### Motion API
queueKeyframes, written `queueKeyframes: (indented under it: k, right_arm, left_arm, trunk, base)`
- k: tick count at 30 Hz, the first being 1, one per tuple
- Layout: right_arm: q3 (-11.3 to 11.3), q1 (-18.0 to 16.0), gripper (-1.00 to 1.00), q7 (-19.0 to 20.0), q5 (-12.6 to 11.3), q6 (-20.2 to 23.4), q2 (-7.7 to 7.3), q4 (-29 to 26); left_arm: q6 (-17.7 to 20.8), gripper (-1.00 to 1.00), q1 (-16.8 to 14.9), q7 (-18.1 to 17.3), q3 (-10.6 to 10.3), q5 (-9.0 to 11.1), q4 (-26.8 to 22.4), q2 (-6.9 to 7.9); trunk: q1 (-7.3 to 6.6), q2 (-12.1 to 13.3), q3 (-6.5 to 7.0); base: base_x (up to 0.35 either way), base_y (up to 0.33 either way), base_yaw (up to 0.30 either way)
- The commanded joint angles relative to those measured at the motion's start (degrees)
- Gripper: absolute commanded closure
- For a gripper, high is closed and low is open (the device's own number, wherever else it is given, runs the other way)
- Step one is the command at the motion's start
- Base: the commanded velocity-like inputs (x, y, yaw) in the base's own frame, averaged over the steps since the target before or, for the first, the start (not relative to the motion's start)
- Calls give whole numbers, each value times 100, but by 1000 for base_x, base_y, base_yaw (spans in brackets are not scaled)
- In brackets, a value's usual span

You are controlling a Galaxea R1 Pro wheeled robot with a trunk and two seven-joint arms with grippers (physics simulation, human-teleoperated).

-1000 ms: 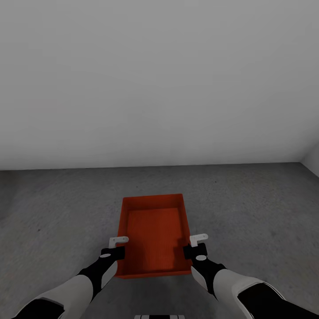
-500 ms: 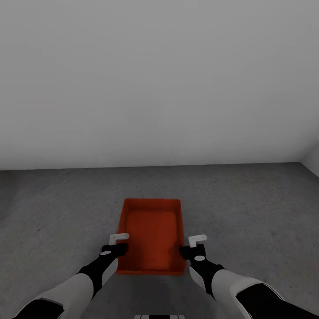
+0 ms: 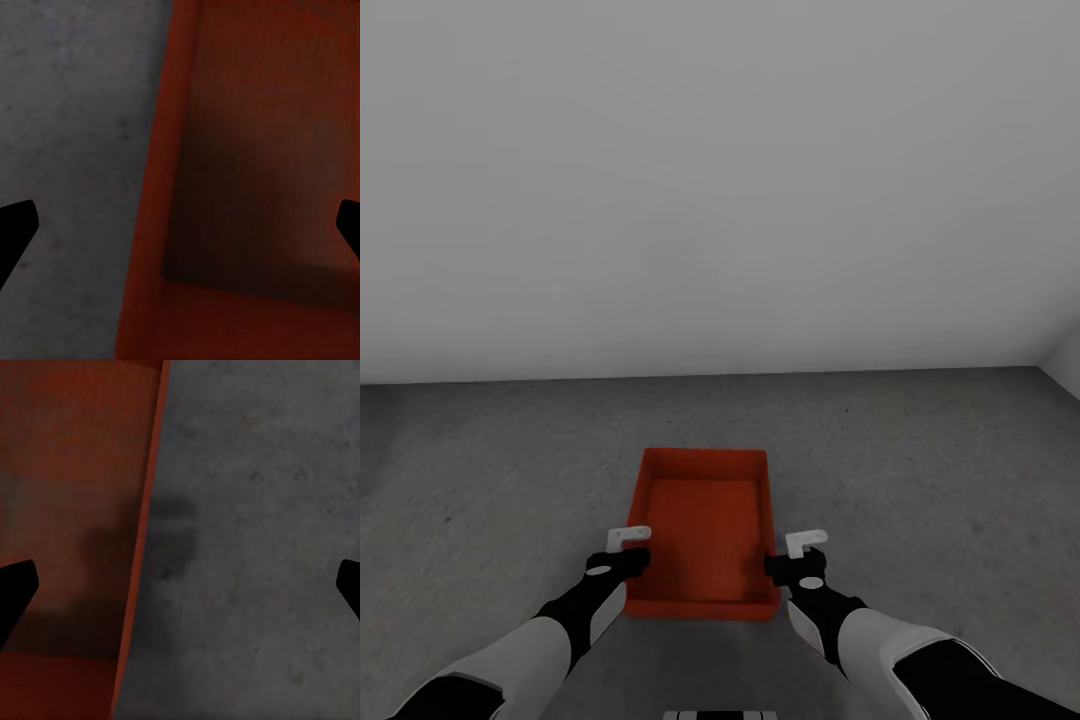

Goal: Move the two storage containers from the living room to the garage. In the garage, place one container on the floor and stack the other container on top of it (either order is fine).

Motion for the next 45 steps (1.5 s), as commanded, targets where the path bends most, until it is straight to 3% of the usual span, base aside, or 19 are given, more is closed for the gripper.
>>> queueKeyframes:
  k: [1,10,45]
  right_arm:
    - [47,-4,-100,-15,-48,-22,2,9]
    - [50,-4,-100,-14,-48,-22,2,7]
    - [49,-4,-100,-15,-46,-20,2,13]
  left_arm:
    - [3,-100,-2,33,-49,53,-6,1]
    - [3,-100,-1,37,-46,53,-13,-18]
    - [-3,-100,-1,37,-40,53,3,-11]
  trunk:
    - [-1,-2,-4]
    - [-1,-2,-4]
    - [-770,1402,624]
  base:
    - [0,0,0]
    - [0,0,0]
    - [0,0,0]
